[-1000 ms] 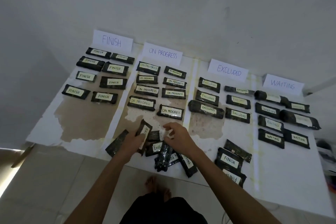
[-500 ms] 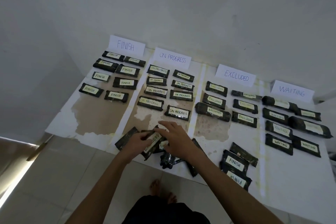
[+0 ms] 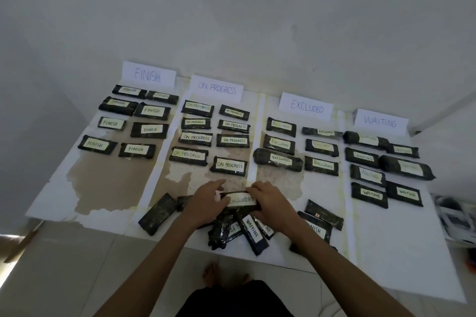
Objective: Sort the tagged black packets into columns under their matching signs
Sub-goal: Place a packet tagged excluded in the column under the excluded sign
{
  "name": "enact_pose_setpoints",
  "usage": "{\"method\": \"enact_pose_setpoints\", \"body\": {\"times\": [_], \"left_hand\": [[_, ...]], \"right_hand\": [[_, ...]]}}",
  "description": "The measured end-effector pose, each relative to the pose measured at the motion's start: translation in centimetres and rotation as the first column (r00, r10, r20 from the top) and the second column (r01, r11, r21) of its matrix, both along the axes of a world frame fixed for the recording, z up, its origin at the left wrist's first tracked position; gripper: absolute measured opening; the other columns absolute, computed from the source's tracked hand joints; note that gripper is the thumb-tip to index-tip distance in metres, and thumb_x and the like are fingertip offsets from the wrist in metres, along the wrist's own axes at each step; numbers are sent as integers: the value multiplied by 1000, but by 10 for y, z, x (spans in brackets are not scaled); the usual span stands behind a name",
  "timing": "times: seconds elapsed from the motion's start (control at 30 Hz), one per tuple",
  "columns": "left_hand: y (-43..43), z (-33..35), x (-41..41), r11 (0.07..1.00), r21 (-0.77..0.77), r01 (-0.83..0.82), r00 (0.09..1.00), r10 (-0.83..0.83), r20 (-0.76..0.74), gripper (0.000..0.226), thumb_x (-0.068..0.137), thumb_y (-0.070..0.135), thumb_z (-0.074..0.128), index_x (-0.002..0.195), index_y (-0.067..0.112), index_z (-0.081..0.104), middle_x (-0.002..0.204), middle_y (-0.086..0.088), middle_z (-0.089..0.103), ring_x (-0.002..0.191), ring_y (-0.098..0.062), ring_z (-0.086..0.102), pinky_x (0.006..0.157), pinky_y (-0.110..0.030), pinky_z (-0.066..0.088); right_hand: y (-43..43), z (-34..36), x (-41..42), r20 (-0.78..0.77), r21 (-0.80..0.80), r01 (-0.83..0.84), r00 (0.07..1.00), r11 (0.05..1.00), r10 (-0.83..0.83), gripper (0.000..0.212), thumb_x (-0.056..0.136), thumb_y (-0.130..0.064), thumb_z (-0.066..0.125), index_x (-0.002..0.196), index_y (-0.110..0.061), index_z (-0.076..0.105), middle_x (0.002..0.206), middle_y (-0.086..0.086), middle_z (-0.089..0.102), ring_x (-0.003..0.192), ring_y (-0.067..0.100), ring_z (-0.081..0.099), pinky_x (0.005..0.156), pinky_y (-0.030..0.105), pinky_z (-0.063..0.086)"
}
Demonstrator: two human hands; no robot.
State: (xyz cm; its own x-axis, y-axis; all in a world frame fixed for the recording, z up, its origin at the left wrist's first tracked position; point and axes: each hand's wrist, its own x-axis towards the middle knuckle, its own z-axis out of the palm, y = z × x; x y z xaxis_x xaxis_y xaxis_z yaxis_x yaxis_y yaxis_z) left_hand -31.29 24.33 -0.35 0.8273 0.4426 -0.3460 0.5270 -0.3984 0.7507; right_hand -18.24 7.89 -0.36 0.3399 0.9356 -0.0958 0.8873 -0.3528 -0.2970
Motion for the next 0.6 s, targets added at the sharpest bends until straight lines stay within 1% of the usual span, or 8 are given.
{"method": "enact_pose_setpoints", "body": {"times": [0.03, 0.1, 0.2, 0.3, 0.43, 0.5, 0.6], "left_hand": [[-4, -2, 8, 997, 65, 45, 999, -45, 11, 54, 88, 29, 58, 138, 19, 40, 126, -4, 53, 114, -19, 47, 95, -32, 42], [-14, -6, 25, 977, 170, 124, 991, -131, 27, 53, 88, 29, 56, 138, 18, 39, 132, -5, 49, 121, -23, 42, 99, -34, 38], [-33, -8, 57, 942, 265, 204, 972, -227, 60, 54, 86, 23, 56, 137, 15, 41, 131, -8, 50, 118, -26, 43, 99, -39, 40], [-52, -14, 89, 916, 308, 256, 947, -301, 109, 51, 83, 17, 54, 133, 12, 45, 126, -9, 53, 113, -27, 47, 94, -37, 43], [-78, -30, 127, 892, 330, 310, 926, -362, 108, 54, 77, 20, 47, 130, 10, 48, 126, -10, 54, 113, -28, 49, 92, -39, 45], [-92, -41, 145, 876, 339, 343, 914, -394, 93, 54, 75, 18, 47, 128, 9, 50, 125, -11, 55, 114, -29, 49, 94, -39, 44], [-112, -58, 163, 854, 347, 389, 900, -432, 53, 53, 78, 12, 51, 130, 9, 48, 132, -11, 52, 121, -28, 45, 101, -39, 39]], "right_hand": [[-11, -1, 9, -5, -30, 50, 999, 998, -50, 59, 74, -24, 73, 127, -9, 51, 120, 11, 55, 102, 28, 50, 88, 41, 45], [-34, -3, 29, -17, -95, 148, 989, 984, -150, 59, 75, -24, 72, 129, -12, 50, 123, 10, 52, 105, 27, 48, 90, 39, 43], [-69, -5, 61, -15, -162, 268, 962, 950, -274, 61, 74, -23, 73, 129, -12, 49, 124, 10, 51, 105, 28, 48, 88, 39, 43], [-98, -7, 93, -9, -216, 361, 928, 907, -372, 61, 74, -25, 71, 130, -13, 48, 124, 9, 50, 105, 27, 47, 88, 37, 43], [-119, -19, 131, -14, -242, 431, 894, 869, -447, 62, 74, -27, 73, 129, -11, 49, 122, 10, 51, 106, 28, 48, 90, 38, 43], [-125, -29, 147, -19, -243, 460, 878, 854, -478, 63, 74, -26, 75, 129, -11, 49, 124, 11, 51, 107, 29, 48, 92, 38, 43], [-130, -43, 167, -57, -216, 478, 864, 851, -500, 63, 71, -22, 78, 127, -8, 51, 125, 14, 51, 109, 33, 49, 94, 41, 43]]}}
